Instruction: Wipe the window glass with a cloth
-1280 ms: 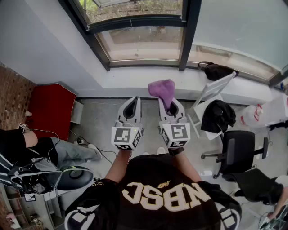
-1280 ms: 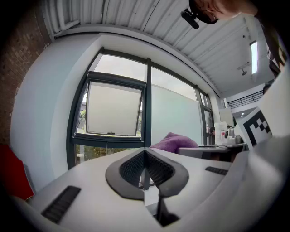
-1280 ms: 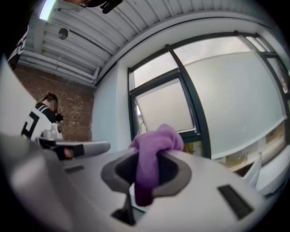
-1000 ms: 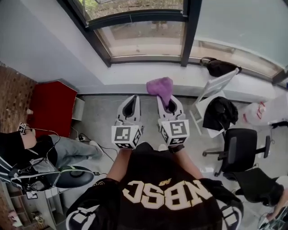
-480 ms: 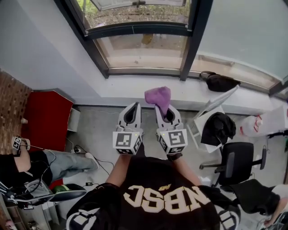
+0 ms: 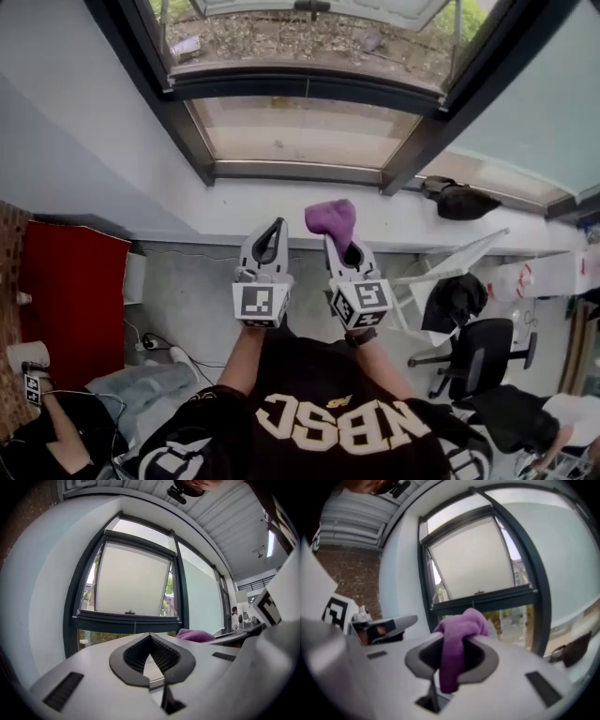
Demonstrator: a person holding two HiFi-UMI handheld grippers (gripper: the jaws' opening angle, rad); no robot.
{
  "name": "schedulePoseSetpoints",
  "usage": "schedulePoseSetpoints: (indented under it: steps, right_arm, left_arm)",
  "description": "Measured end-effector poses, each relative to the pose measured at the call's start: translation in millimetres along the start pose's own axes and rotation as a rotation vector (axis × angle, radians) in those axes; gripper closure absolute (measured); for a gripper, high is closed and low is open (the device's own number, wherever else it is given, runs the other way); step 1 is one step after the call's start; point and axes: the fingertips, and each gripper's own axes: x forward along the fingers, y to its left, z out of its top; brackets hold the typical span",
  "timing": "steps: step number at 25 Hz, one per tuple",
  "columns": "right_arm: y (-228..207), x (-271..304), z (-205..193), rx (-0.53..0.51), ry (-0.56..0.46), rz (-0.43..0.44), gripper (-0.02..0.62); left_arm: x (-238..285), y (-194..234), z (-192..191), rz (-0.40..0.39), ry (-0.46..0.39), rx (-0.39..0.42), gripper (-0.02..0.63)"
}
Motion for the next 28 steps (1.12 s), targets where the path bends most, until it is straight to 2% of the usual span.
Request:
schedulePoseSetpoints:
  steps: [6, 9, 12, 17, 23, 26, 28]
  right_arm:
    - [54.3, 185.9, -2.3, -0.02, 0.101, 0.101, 0.528]
    - [81.0, 262.5, -6.7, -0.041, 0.126, 0.164, 0.528]
    - [108.4, 332.5, -8.9, -0.094, 0.13, 0.217, 0.528]
    - [144.2, 437.8, -22.9, -0.152, 0.096, 0.283, 0.528]
    - [173.4, 526.1, -35.4, -0.19, 0.014, 0.358, 0.528]
    - [179.3, 555.8, -40.7, -0.163, 0.002, 0.401, 0.528]
    - [171.5, 566.3, -38.1, -0.118, -0.022, 0.388, 0.528]
  left_arm:
    - [46.8, 189.3, -19.2, 0.094, 0.042, -0.029, 0.593]
    - [55.7, 254.3, -40.8, 0.122, 0.079, -0.025, 0.593]
    - [55.8, 300.2, -56.1, 0.165, 0.096, -0.041, 0.593]
    - [66.5, 338.6, -70.1, 0.212, 0.099, -0.067, 0.594]
    - [62.7, 354.8, -89.2, 0.294, 0.154, -0.059, 0.593]
    - [62.4, 351.4, -105.0, 0.323, 0.183, -0.077, 0.594]
    - [64.5, 345.2, -111.4, 0.318, 0.199, -0.073, 0.593]
